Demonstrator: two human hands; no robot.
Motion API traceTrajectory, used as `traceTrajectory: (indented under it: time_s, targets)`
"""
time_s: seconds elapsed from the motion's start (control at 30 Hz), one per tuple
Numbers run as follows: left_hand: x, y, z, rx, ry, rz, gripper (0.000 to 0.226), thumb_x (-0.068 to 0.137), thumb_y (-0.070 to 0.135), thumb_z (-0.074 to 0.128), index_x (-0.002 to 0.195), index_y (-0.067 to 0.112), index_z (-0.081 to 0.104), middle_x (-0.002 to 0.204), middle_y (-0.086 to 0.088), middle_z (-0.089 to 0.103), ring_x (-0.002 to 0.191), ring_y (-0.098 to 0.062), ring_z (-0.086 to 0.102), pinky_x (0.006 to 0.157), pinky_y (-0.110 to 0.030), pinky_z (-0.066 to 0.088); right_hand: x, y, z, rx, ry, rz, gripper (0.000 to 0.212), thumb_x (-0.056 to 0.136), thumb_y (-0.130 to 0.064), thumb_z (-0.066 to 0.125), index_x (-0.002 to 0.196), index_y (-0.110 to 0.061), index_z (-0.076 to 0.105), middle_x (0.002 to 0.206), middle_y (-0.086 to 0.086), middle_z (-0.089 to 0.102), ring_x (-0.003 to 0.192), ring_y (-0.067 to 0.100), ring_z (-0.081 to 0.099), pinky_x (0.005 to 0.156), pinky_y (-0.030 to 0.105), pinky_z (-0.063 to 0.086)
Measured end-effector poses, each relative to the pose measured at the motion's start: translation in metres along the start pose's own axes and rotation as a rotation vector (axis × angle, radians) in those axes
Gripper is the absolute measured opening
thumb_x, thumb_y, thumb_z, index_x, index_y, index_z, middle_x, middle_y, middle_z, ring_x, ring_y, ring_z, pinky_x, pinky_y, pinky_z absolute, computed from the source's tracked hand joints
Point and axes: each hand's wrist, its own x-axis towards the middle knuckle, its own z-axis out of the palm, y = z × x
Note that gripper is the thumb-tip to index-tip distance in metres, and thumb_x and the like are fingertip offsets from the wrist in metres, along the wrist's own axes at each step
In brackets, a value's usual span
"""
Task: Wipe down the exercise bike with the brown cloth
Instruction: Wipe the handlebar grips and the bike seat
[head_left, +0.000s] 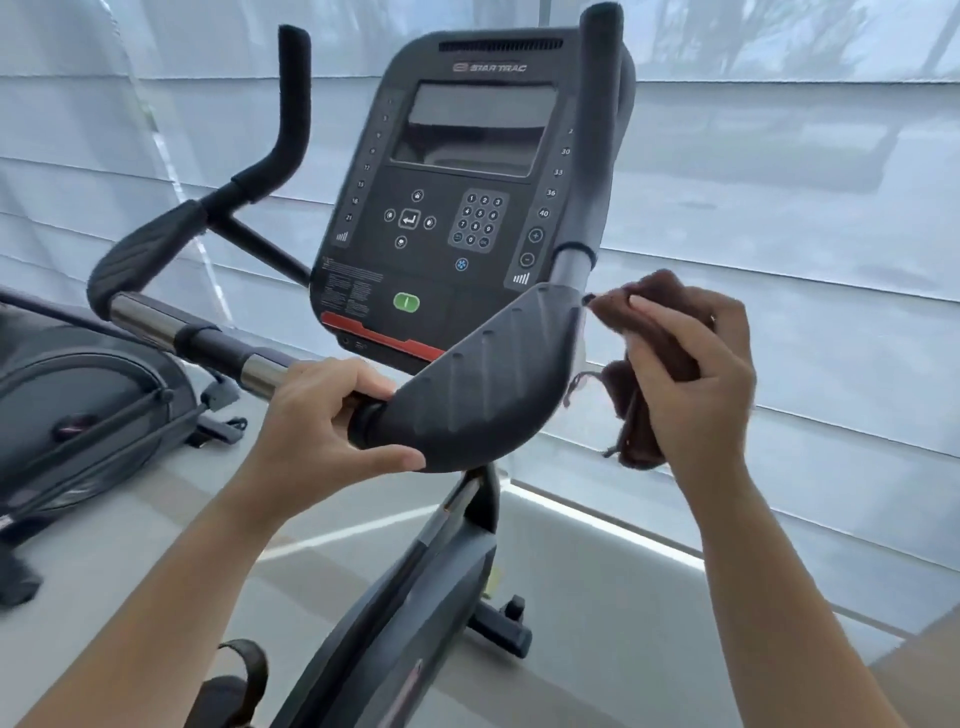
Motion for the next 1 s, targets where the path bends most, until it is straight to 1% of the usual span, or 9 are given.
traceTrajectory:
  time_s: [0.07, 0.17, 0.3, 0.43, 0.5, 0.63, 0.73, 0.83, 1.0]
  targets:
    - [0.001, 0.002, -0.001, -0.071, -0.017, -0.045, 0.063, 0.045, 0.075, 0.068, 0.079, 0.022, 0.060, 0.079, 0.005, 0.061, 0.086, -0.018, 0.053, 0.076, -0.043, 0.047, 0.000, -0.002, 0.019, 0.037, -0.043, -0.009, 0.029, 0.081, -0.008, 0.066, 0.107, -0.022, 0.064, 0.115, 0.008, 0.054, 0.106, 0.004, 0.052, 0.090, 0.016, 0.044]
    - [0.001, 0.004, -0.002, -0.095, -0.037, -0.086, 0.063, 0.042, 0.076, 0.068, 0.077, 0.025, 0.060, 0.079, 0.002, 0.062, 0.088, -0.019, 0.052, 0.076, -0.036, 0.046, -0.013, -0.015, 0.045, 0.175, -0.010, 0.129, 0.028, 0.083, -0.021, 0.062, 0.110, -0.026, 0.063, 0.121, 0.003, 0.050, 0.114, 0.001, 0.048, 0.099, 0.013, 0.034]
    - [0.000, 0.006, -0.001, -0.107, -0.057, -0.111, 0.068, 0.041, 0.075, 0.070, 0.077, 0.019, 0.061, 0.077, -0.001, 0.062, 0.087, -0.017, 0.051, 0.072, -0.023, 0.043, -0.011, -0.018, 0.044, 0.232, 0.044, 0.245, 0.023, 0.082, -0.021, 0.064, 0.105, -0.023, 0.068, 0.118, 0.001, 0.051, 0.108, -0.004, 0.050, 0.091, 0.005, 0.034]
    - [-0.001, 0.007, -0.002, -0.105, -0.065, -0.137, 0.061, 0.039, 0.063, 0.074, 0.077, 0.018, 0.061, 0.079, -0.004, 0.062, 0.093, -0.022, 0.049, 0.076, -0.030, 0.042, -0.056, -0.035, 0.049, 0.206, 0.132, 0.183, 0.025, 0.080, -0.015, 0.065, 0.103, -0.025, 0.066, 0.114, 0.008, 0.050, 0.107, 0.008, 0.053, 0.092, 0.009, 0.038]
    - [-0.001, 0.007, -0.003, -0.096, -0.063, -0.131, 0.065, 0.038, 0.069, 0.072, 0.078, 0.019, 0.061, 0.080, -0.005, 0.062, 0.093, -0.022, 0.049, 0.077, -0.031, 0.041, -0.078, -0.042, 0.051, 0.235, 0.162, 0.166, 0.027, 0.080, -0.014, 0.066, 0.104, -0.026, 0.064, 0.112, 0.011, 0.049, 0.106, 0.012, 0.053, 0.091, 0.012, 0.041]
    - [-0.002, 0.009, -0.001, -0.112, -0.066, -0.121, 0.066, 0.039, 0.071, 0.072, 0.078, 0.019, 0.061, 0.079, -0.007, 0.062, 0.091, -0.022, 0.051, 0.075, -0.027, 0.042, -0.052, -0.025, 0.032, 0.116, 0.055, 0.074, 0.025, 0.081, -0.020, 0.065, 0.105, -0.021, 0.066, 0.109, 0.008, 0.050, 0.104, 0.011, 0.053, 0.092, 0.012, 0.040]
    - [-0.001, 0.010, -0.002, -0.132, -0.055, -0.118, 0.067, 0.040, 0.076, 0.070, 0.077, 0.021, 0.061, 0.079, -0.005, 0.062, 0.089, -0.022, 0.052, 0.074, -0.026, 0.044, -0.010, -0.015, 0.031, 0.071, 0.040, 0.167, 0.025, 0.083, -0.018, 0.065, 0.108, -0.019, 0.067, 0.111, 0.007, 0.050, 0.102, 0.004, 0.053, 0.091, 0.005, 0.035]
    - [-0.001, 0.007, -0.003, -0.114, -0.066, -0.113, 0.068, 0.041, 0.076, 0.069, 0.079, 0.020, 0.061, 0.080, -0.002, 0.062, 0.090, -0.024, 0.052, 0.078, -0.039, 0.047, -0.012, -0.022, 0.045, 0.216, 0.076, 0.355, 0.028, 0.085, -0.014, 0.063, 0.111, -0.022, 0.066, 0.112, 0.003, 0.052, 0.097, -0.014, 0.050, 0.087, 0.000, 0.033]
    - [-0.001, 0.008, -0.003, -0.030, -0.025, -0.077, 0.061, 0.043, 0.076, 0.066, 0.077, 0.026, 0.059, 0.078, 0.008, 0.060, 0.089, -0.017, 0.049, 0.079, -0.044, 0.044, -0.076, -0.051, 0.046, 0.205, 0.156, 0.298, 0.031, 0.078, -0.024, 0.064, 0.103, -0.043, 0.063, 0.100, -0.007, 0.049, 0.094, -0.005, 0.055, 0.084, 0.003, 0.040]
